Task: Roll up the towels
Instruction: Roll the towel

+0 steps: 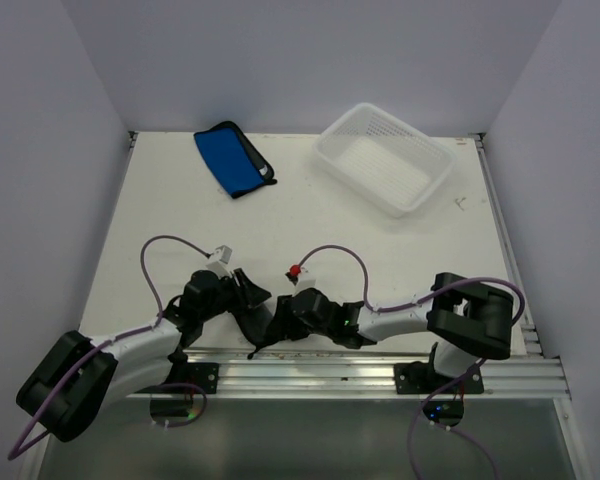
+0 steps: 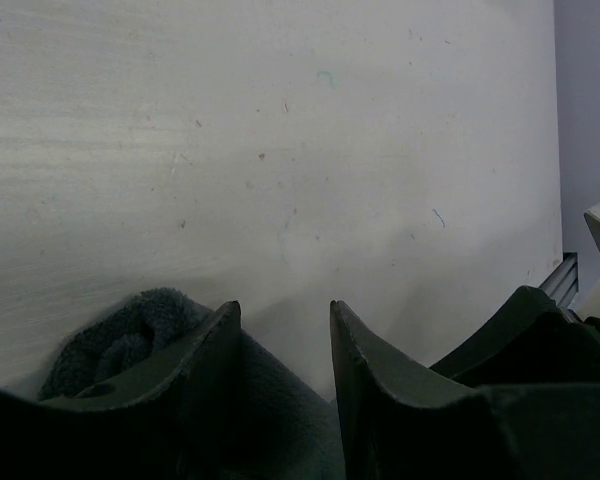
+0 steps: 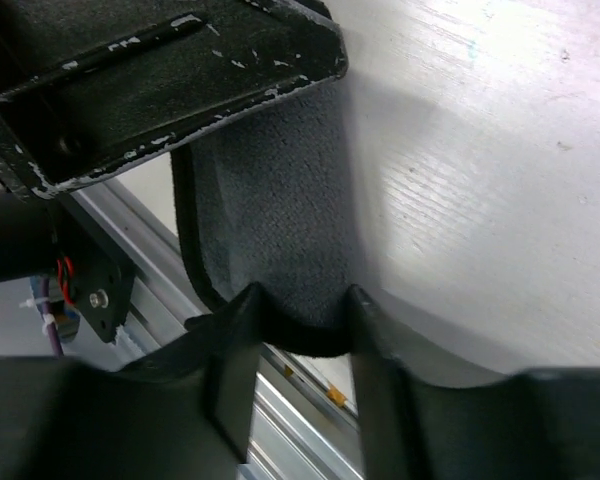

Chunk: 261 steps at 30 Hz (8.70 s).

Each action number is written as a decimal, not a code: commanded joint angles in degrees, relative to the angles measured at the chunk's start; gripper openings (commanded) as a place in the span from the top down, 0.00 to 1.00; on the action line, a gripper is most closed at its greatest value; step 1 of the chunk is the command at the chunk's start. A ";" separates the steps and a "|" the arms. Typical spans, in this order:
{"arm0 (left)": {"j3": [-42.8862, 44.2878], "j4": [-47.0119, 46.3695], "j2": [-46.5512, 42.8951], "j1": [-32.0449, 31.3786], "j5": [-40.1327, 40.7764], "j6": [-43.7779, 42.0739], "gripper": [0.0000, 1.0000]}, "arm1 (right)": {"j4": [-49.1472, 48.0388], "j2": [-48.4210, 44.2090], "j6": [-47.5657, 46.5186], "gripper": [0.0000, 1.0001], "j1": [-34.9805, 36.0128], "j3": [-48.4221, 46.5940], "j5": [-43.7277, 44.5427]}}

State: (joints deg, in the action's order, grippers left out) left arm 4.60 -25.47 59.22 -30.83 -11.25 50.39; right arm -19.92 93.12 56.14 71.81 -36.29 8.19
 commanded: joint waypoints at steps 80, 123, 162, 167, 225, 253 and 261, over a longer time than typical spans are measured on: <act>13.95 15.89 0.46 -0.02 -2.82 -4.16 0.46 | 89.08 43.10 -17.38 1.00 20.38 -63.10 57.02; 3.22 10.09 5.20 -1.08 1.40 -1.26 0.48 | 61.88 19.04 -13.78 0.48 22.67 -40.89 50.09; 2.96 9.92 5.29 -1.16 1.58 -1.26 0.47 | 13.51 -8.93 -19.49 0.46 4.57 -1.50 16.95; 3.31 9.92 5.38 -1.16 1.40 -1.44 0.47 | 14.56 -7.43 -20.36 0.61 3.95 -1.85 14.76; 4.28 6.40 10.04 -1.16 2.81 -1.61 0.53 | 37.59 -0.29 -26.97 0.48 26.45 -24.02 38.13; 4.01 7.63 8.89 -1.16 1.75 -1.35 0.52 | -0.12 -1.73 -3.05 0.44 -2.64 -3.69 -0.98; 3.40 7.89 7.14 -1.16 1.75 -1.00 0.52 | -3.10 2.50 -1.82 0.46 -2.64 -3.26 -2.99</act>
State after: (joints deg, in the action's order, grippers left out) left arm 10.33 -23.40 66.54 -32.27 -11.66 50.02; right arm -19.25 94.50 52.82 69.25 -38.68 7.35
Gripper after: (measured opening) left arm 0.475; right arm 0.548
